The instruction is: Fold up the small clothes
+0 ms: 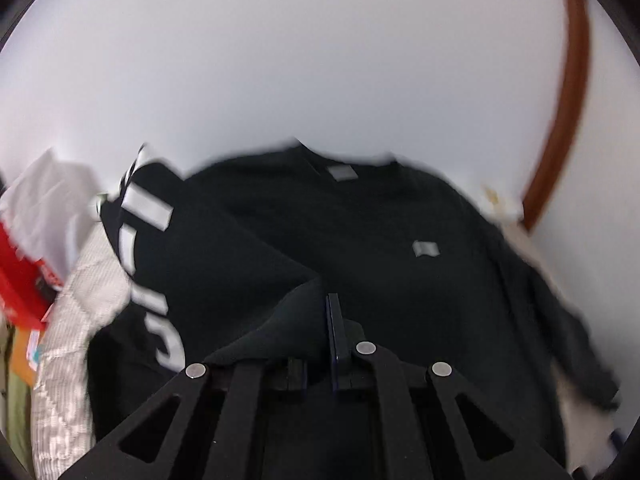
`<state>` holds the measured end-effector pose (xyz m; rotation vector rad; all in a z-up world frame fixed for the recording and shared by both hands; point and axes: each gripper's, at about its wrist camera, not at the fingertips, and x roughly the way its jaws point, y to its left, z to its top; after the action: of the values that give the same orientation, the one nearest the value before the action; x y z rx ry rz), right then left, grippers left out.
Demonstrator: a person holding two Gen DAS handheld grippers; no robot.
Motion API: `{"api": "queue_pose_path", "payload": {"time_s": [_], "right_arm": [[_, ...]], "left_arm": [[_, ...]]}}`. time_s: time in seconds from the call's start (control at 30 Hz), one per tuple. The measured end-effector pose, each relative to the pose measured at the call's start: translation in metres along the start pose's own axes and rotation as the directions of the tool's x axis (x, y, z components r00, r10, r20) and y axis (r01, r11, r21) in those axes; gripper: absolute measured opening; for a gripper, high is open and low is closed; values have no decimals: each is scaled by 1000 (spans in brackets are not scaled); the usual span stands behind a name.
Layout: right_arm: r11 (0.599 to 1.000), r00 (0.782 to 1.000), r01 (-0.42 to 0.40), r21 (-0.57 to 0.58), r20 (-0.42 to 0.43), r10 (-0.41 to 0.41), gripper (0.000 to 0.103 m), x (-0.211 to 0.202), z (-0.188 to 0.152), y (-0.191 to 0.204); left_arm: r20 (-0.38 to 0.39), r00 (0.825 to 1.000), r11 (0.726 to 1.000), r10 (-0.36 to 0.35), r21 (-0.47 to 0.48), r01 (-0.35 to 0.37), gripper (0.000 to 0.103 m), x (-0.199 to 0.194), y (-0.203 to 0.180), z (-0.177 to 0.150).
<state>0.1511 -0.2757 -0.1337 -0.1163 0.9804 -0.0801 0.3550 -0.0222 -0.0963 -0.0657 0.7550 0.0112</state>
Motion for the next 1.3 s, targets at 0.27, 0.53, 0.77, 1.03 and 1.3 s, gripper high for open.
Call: {"api": "queue_pose_path", "payload": {"time_s": [0.27, 0.53, 0.77, 1.03, 1.3], "right_arm": [[1000, 1000, 10, -13, -28, -10, 95, 10, -2, 0], [987, 995, -103, -124, -6, 103, 95, 5, 14, 52], [917, 965, -254, -307, -19, 261, 95, 7, 30, 153], [794, 949, -290, -535, -56, 309, 95, 24, 27, 269], [644, 990, -19, -765, 74, 118, 84, 65, 9, 319]], "left_arm": [[-179, 981, 991, -75, 96, 93, 11, 29, -35, -43], [-112, 973, 979, -200, 26, 204, 72, -45, 14, -63], [-107, 994, 996, -4, -93, -6, 72, -80, 127, -91], [-201, 978, 970, 64, -218, -108, 72, -88, 227, -145], [-226, 974, 966, -16, -256, -43, 72, -69, 237, -159]]}}
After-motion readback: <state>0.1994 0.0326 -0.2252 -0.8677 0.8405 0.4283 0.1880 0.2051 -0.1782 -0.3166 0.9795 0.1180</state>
